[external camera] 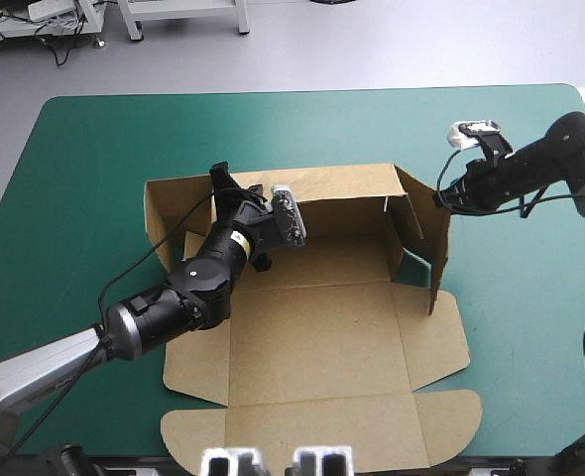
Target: Fold the box
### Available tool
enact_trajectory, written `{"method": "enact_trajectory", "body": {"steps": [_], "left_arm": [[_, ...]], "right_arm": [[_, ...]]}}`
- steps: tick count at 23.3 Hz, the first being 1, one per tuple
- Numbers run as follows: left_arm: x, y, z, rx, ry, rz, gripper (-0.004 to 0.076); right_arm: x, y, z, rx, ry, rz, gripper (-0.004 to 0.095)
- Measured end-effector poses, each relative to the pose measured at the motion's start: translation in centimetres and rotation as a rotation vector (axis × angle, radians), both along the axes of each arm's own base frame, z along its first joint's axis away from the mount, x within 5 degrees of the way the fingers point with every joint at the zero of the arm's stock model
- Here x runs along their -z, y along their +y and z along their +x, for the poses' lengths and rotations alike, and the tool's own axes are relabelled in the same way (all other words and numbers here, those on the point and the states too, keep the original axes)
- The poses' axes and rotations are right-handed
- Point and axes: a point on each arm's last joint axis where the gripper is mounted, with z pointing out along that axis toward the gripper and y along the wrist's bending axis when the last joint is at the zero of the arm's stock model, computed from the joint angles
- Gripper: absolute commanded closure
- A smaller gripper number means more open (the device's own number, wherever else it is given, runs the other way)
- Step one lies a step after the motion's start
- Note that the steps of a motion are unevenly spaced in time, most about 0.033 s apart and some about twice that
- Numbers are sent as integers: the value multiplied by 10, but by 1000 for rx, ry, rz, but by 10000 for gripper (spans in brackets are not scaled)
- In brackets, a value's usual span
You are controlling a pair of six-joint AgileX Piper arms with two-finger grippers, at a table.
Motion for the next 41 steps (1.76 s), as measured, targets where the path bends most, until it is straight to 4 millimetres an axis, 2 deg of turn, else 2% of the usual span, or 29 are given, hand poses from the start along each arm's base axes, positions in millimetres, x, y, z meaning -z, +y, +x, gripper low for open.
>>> {"method": "enact_trajectory", "body": {"steps": [8, 11, 14, 16, 20, 22, 30, 36, 38, 41], "left_arm": [[0, 0, 0, 10, -4, 14, 734], [7, -3, 3, 42, -10, 124, 734], [12, -5, 6, 51, -14, 183, 734], [12, -5, 7, 50, -15, 188, 734], [12, -5, 7, 52, -17, 194, 734], [12, -5, 7, 52, -17, 195, 734], [12, -5, 7, 52, -17, 195, 734], [12, -6, 7, 53, -17, 194, 734], [13, -6, 7, 56, -16, 194, 734], [13, -6, 7, 59, -17, 193, 734]], "right_arm": [[31, 16, -17, -144, -25, 167, 930], [52, 19, -23, -196, -85, 187, 928], [63, 18, -28, -226, -137, 156, 900], [58, 16, -32, -251, -179, 109, 821], [40, 14, -41, -273, -258, 29, 532], [39, 15, -43, -288, -267, 17, 480], [40, 42, -45, -380, -301, -10, 477], [40, 57, -32, -313, -409, -59, 484], [43, 59, -29, -292, -408, -49, 542], [47, 61, -24, -257, -403, -29, 769]]}}
